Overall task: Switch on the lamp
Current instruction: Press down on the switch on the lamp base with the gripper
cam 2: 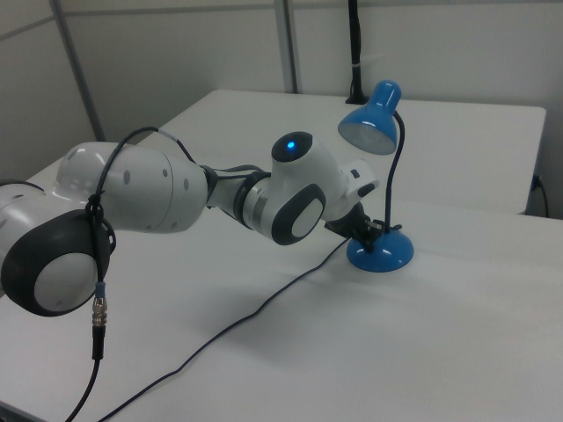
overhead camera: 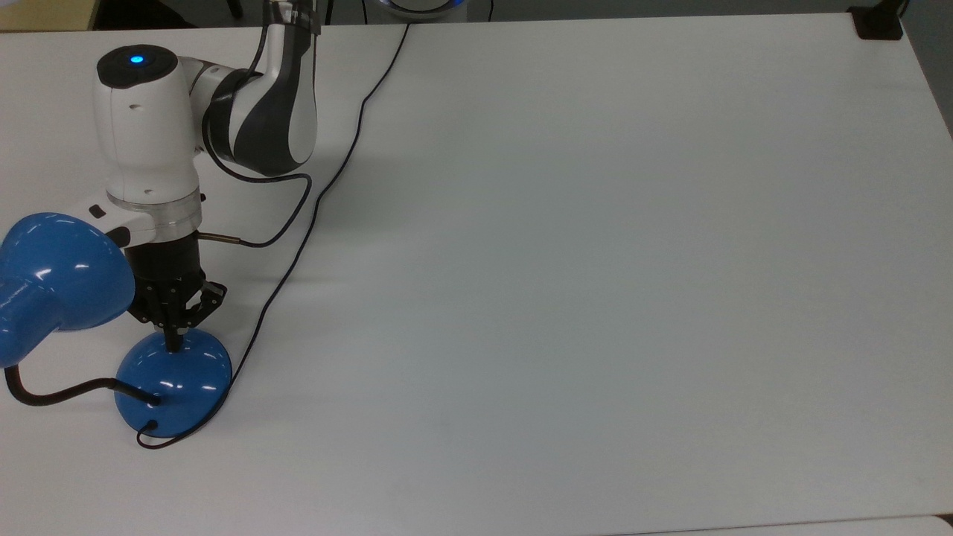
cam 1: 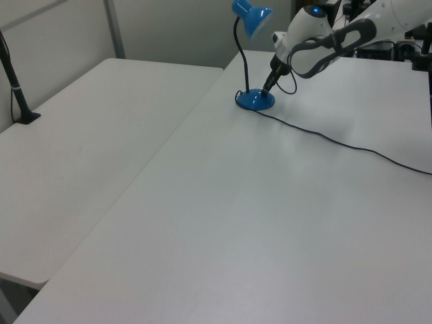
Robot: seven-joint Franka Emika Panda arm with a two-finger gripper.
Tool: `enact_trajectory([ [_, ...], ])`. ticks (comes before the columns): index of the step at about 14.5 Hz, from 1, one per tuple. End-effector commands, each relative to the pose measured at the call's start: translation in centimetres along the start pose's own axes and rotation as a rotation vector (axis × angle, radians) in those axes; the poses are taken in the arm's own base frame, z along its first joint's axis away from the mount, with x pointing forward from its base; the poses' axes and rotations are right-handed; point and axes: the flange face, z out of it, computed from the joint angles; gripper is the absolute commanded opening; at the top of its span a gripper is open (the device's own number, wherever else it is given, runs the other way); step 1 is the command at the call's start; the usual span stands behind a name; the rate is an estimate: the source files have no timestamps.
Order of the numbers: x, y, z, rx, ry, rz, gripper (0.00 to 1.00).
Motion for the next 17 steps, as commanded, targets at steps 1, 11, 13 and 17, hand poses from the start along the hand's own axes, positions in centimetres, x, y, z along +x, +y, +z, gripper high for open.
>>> enact_trajectory([
  [1, 0.5, 0.1, 0.0, -0.007, 0.026, 0.012, 0.00],
  [11, 0.7, 0.2, 0.4, -0.009, 0.032, 0.012, 0.00],
  [13, 0.6, 0.1, 0.8, -0.016, 0.054, 0.014, 0.00],
  [17, 0.5, 0.1, 1.8, -0.022, 0.070, 0.014, 0.00],
])
